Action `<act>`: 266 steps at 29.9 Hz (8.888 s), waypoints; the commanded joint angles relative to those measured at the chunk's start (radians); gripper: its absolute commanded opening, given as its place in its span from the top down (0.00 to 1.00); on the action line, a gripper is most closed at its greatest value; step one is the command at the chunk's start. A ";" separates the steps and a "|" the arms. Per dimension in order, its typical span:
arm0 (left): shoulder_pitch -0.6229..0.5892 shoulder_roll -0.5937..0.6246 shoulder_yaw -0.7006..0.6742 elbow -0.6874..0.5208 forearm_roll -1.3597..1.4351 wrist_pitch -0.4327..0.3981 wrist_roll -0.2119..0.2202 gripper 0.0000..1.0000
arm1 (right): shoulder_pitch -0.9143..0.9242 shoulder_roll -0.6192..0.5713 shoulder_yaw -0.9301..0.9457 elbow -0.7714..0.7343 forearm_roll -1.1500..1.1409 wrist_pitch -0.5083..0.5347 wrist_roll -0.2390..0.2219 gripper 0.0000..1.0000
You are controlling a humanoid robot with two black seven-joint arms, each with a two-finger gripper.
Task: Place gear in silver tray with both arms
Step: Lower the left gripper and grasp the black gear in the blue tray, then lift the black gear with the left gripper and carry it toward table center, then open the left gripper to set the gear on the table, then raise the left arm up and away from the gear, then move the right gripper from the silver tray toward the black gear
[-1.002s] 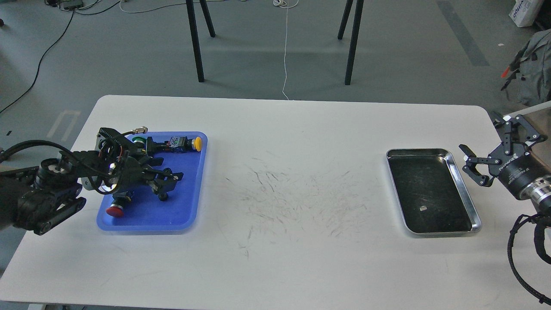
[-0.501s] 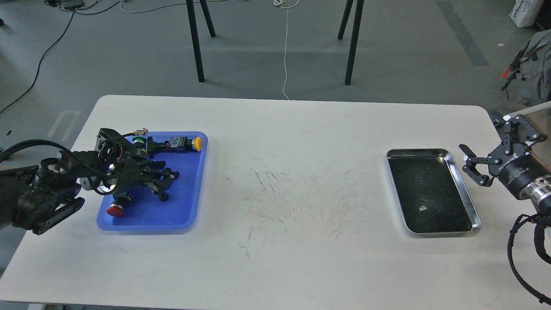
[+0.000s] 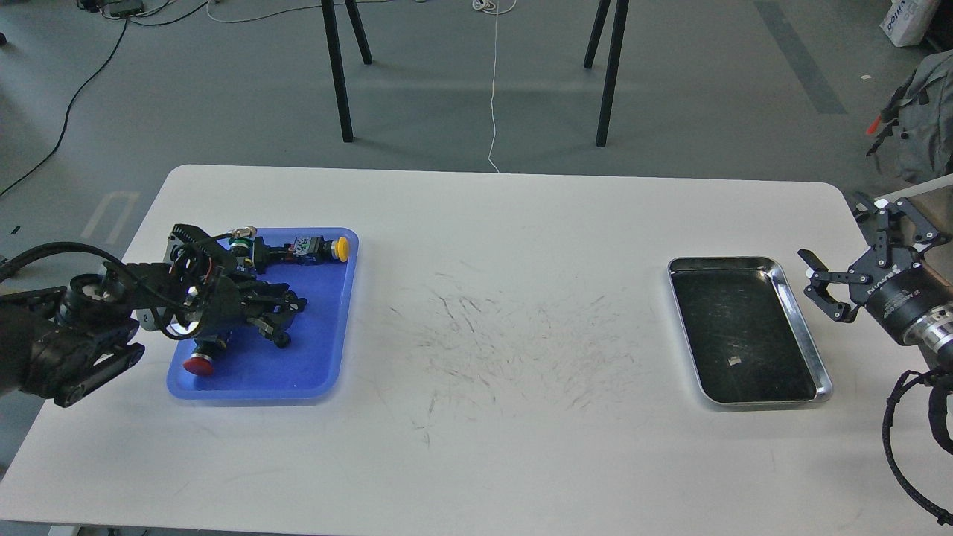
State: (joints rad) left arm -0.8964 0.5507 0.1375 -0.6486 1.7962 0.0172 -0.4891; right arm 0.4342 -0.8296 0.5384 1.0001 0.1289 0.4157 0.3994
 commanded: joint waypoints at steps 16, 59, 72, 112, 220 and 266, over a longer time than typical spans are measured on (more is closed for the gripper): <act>-0.016 -0.005 -0.004 -0.011 -0.009 0.018 0.000 0.79 | -0.002 -0.003 0.000 -0.003 0.000 0.000 0.001 0.01; -0.194 -0.098 -0.087 -0.278 -0.471 -0.085 0.000 0.78 | -0.009 -0.002 -0.003 -0.015 -0.002 -0.002 0.003 0.01; -0.210 -0.359 -0.058 -0.195 -0.471 -0.140 0.000 0.78 | -0.015 -0.005 -0.006 -0.028 -0.058 0.000 -0.002 0.01; -0.191 -0.551 0.169 -0.039 -0.408 -0.079 0.000 0.77 | -0.009 -0.006 -0.012 -0.060 -0.092 0.002 -0.004 0.01; -0.108 -0.379 -0.463 -0.014 -1.338 -0.154 0.000 0.00 | 0.198 -0.003 -0.130 0.348 -1.798 -0.224 0.075 0.01; -0.101 -0.440 -0.458 0.000 -1.325 -0.120 0.000 0.00 | 0.541 0.382 -0.578 0.115 -2.031 -0.304 0.089 0.10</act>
State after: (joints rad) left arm -0.9950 0.1136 -0.3209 -0.6510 0.4703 -0.1036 -0.4887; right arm 0.9590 -0.4655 -0.0270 1.1202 -1.9058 0.1102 0.4887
